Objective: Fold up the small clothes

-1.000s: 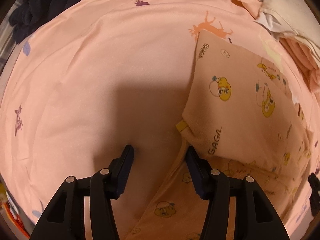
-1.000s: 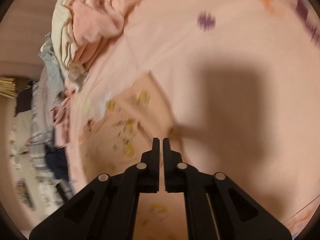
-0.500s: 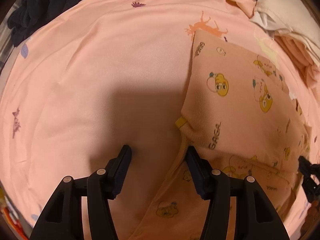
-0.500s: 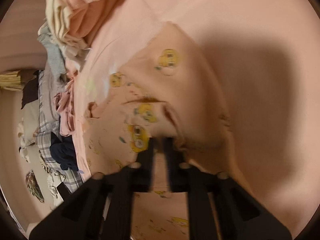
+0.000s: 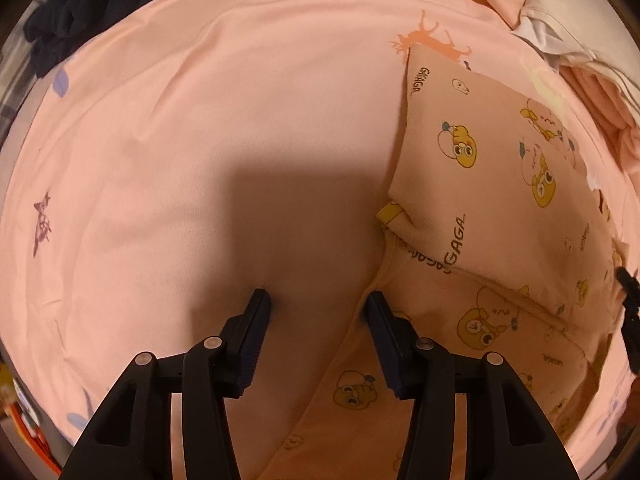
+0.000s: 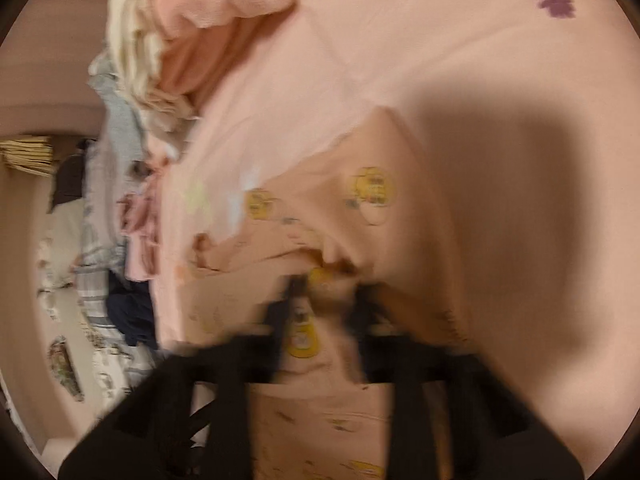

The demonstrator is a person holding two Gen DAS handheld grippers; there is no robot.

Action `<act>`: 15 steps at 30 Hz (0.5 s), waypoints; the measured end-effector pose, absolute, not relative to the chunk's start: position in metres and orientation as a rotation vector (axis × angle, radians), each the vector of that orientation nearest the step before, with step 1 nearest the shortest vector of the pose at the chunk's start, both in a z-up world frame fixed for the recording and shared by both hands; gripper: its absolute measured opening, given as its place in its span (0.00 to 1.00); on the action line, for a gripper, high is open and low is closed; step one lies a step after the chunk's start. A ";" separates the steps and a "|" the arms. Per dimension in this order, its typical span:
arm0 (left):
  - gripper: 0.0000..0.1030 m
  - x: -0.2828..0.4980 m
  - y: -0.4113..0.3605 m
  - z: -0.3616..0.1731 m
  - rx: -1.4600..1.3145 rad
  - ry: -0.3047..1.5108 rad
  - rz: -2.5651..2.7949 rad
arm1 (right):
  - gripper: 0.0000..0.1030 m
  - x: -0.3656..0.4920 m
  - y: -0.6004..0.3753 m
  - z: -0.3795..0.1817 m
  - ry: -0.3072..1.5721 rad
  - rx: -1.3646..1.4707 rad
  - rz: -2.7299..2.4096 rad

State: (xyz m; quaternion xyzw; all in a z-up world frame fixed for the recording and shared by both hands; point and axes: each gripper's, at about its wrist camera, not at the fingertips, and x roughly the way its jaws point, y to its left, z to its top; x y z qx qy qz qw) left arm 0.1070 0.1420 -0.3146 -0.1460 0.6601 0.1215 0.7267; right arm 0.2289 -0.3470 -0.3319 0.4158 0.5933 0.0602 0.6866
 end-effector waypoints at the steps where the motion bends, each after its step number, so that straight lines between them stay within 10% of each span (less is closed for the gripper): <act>1: 0.50 0.109 0.141 -0.314 -0.313 1.476 0.272 | 0.07 0.226 -0.349 -0.329 1.310 0.942 0.115; 15: 0.44 0.126 0.118 -0.311 -0.231 1.487 0.387 | 0.11 0.233 -0.377 -0.324 1.455 0.682 -0.024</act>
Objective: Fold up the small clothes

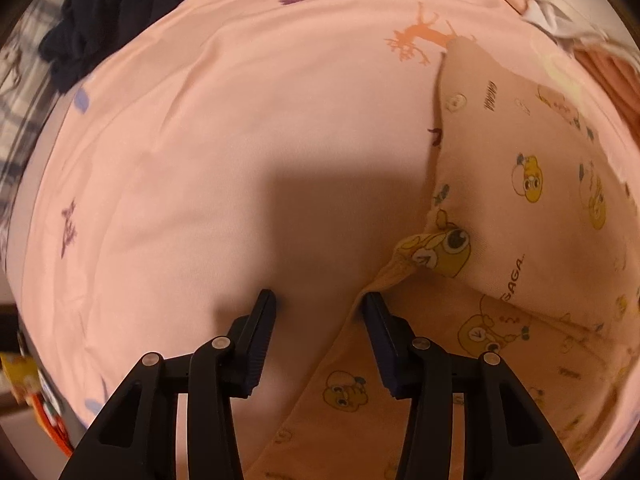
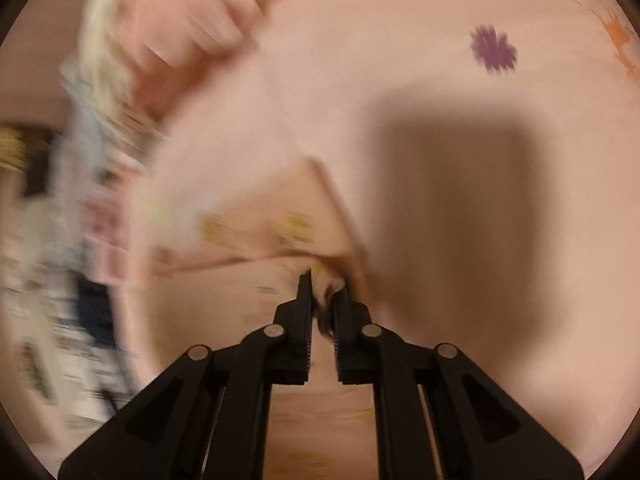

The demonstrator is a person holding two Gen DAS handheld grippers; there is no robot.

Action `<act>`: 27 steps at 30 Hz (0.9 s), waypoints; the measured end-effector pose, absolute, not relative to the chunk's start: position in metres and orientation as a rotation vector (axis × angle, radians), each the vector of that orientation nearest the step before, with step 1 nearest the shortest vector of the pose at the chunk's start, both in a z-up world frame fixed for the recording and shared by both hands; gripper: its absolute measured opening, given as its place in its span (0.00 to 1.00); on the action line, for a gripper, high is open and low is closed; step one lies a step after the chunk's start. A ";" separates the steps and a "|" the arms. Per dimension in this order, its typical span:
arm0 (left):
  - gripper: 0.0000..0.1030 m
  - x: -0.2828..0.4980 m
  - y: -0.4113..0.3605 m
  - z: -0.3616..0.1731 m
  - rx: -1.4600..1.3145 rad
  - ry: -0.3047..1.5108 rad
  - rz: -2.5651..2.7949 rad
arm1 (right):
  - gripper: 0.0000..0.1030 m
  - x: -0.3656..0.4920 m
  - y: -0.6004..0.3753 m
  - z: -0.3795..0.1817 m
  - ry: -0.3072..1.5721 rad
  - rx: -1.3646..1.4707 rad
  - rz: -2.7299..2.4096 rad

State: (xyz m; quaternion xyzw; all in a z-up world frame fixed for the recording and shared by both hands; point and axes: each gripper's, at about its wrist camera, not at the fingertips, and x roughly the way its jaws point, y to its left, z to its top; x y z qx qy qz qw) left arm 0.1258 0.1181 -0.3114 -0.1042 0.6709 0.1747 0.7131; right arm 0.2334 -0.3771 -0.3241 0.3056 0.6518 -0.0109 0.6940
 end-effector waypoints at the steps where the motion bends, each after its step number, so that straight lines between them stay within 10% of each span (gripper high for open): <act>1: 0.35 0.124 0.122 -0.302 -0.260 1.520 0.381 | 0.12 0.233 -0.374 -0.320 1.443 0.666 -0.027; 8: 0.34 0.142 0.106 -0.267 -0.243 1.313 0.253 | 0.38 0.228 -0.318 -0.254 1.367 0.456 0.149; 20: 0.34 0.146 0.100 -0.295 -0.034 1.341 0.169 | 0.26 0.200 -0.318 -0.320 1.489 0.666 0.094; 27: 0.37 0.065 0.175 -0.260 -0.237 1.346 0.184 | 0.44 0.127 -0.341 -0.241 1.408 0.570 -0.059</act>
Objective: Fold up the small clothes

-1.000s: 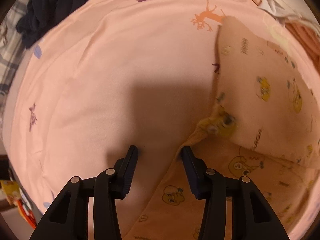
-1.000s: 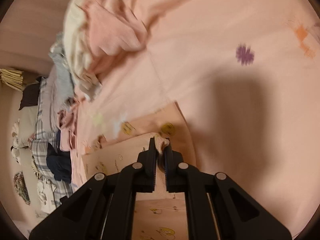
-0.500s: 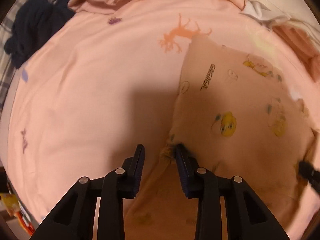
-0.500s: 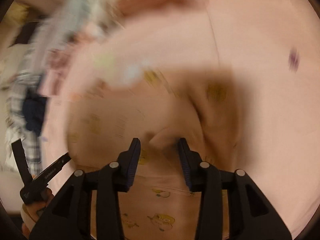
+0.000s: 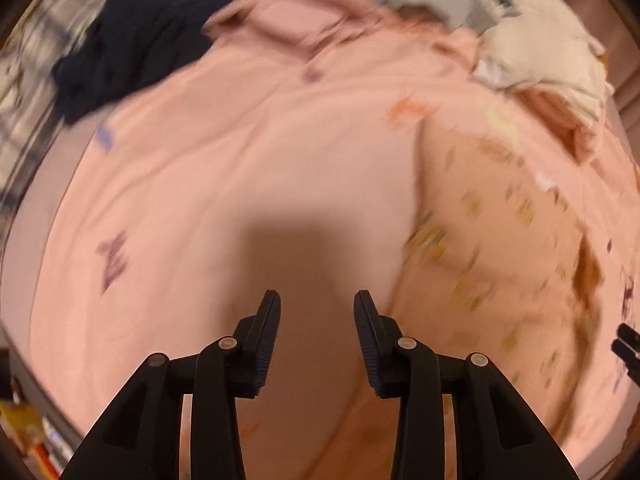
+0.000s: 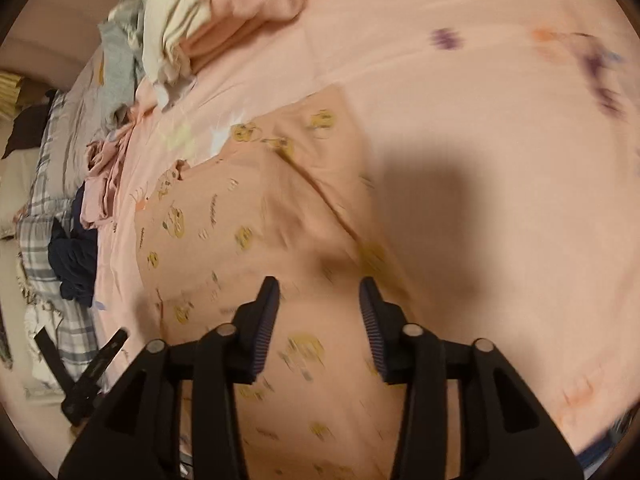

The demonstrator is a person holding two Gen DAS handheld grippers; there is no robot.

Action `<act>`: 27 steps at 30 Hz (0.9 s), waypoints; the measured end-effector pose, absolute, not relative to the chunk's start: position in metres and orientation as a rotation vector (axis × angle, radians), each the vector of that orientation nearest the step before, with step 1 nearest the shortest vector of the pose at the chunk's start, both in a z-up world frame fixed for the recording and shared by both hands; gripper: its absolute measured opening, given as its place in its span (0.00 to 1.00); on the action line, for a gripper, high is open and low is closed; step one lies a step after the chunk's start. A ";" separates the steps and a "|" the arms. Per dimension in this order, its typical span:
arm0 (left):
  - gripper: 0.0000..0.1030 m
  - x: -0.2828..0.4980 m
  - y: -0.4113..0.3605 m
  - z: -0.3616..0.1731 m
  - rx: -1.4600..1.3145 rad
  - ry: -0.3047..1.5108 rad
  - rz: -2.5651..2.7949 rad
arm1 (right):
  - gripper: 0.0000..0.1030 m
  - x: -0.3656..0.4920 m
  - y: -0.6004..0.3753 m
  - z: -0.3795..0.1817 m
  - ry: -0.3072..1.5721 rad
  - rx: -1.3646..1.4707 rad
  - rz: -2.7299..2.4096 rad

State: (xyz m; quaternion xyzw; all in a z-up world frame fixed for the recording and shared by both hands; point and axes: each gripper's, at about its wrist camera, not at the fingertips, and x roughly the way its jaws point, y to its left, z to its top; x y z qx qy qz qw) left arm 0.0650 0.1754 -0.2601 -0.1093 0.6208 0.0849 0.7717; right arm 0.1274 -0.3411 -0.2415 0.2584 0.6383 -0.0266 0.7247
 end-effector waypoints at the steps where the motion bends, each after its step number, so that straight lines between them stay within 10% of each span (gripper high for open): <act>1: 0.37 0.054 0.186 -0.264 -0.241 1.378 0.184 | 0.44 0.116 -0.347 -0.237 1.400 0.575 -0.085; 18: 0.37 -0.065 0.189 -0.273 -0.354 1.436 0.288 | 0.44 0.197 -0.355 -0.280 1.317 0.515 -0.176; 27: 0.40 -0.062 0.197 -0.304 -0.794 1.569 0.076 | 0.72 0.068 -0.387 -0.247 1.446 0.659 -0.015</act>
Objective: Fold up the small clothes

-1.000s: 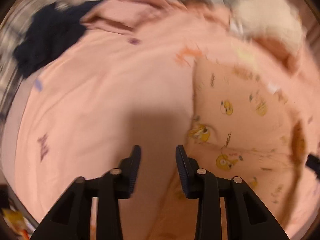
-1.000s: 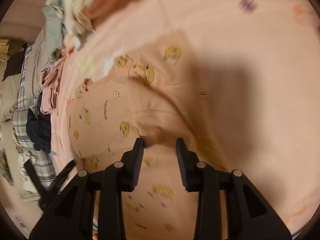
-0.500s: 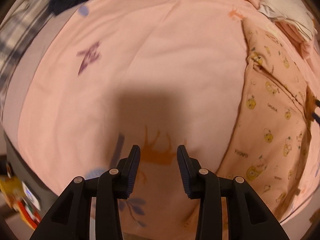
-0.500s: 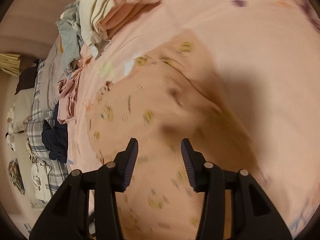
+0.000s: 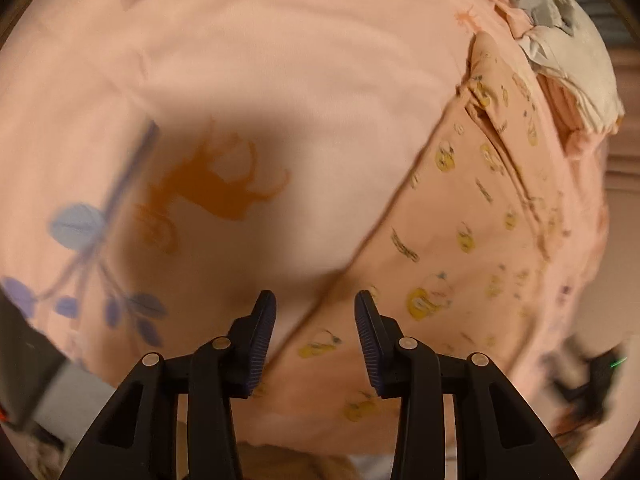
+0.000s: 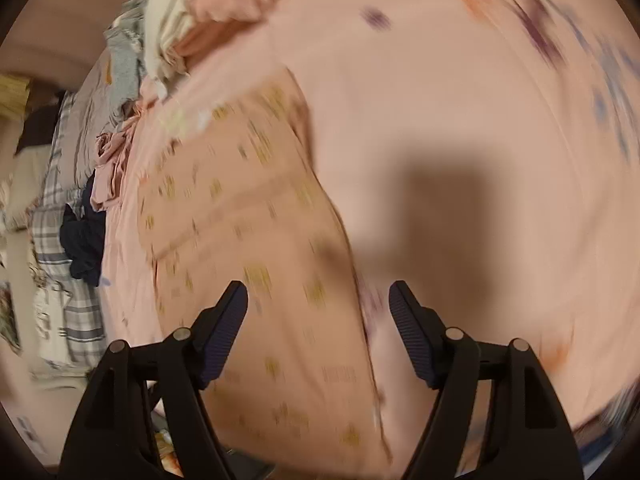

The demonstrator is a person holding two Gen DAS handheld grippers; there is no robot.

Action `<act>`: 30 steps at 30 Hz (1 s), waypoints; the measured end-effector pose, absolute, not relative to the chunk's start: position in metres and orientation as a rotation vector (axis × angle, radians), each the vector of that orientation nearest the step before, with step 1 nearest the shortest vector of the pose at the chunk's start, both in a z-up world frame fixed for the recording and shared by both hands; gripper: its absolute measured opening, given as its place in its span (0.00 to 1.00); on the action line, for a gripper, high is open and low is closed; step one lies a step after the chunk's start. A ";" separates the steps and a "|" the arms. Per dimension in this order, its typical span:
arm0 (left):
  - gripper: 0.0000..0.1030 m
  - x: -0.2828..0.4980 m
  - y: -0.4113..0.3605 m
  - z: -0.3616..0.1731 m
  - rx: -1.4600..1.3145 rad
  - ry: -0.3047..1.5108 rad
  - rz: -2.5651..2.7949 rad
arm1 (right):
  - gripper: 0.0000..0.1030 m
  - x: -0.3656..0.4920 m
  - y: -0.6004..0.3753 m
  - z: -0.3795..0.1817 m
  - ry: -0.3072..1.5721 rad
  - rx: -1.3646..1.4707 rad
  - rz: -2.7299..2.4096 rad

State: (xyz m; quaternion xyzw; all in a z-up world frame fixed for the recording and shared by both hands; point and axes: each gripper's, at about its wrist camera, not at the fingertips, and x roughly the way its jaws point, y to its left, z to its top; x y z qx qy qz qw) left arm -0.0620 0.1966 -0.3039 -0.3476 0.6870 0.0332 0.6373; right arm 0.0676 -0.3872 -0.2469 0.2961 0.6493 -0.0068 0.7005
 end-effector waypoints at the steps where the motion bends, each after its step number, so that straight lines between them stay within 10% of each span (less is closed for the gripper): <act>1: 0.40 -0.065 0.200 -0.308 -0.831 1.598 0.049 | 0.73 0.051 -0.387 -0.253 1.467 0.688 -0.020; 18: 0.63 -0.081 0.175 -0.326 -0.787 1.739 -0.133 | 0.72 -0.076 -0.354 -0.325 1.666 1.050 -0.083; 22: 0.37 -0.084 0.174 -0.333 -0.821 1.730 -0.079 | 0.59 -0.084 -0.353 -0.331 1.655 1.114 -0.081; 25: 0.09 -0.089 0.180 -0.334 -0.814 1.748 0.007 | 0.11 -0.081 -0.347 -0.328 1.650 1.081 -0.071; 30: 0.03 -0.084 0.167 -0.319 -0.690 1.745 0.009 | 0.05 -0.070 -0.341 -0.321 1.604 1.078 -0.038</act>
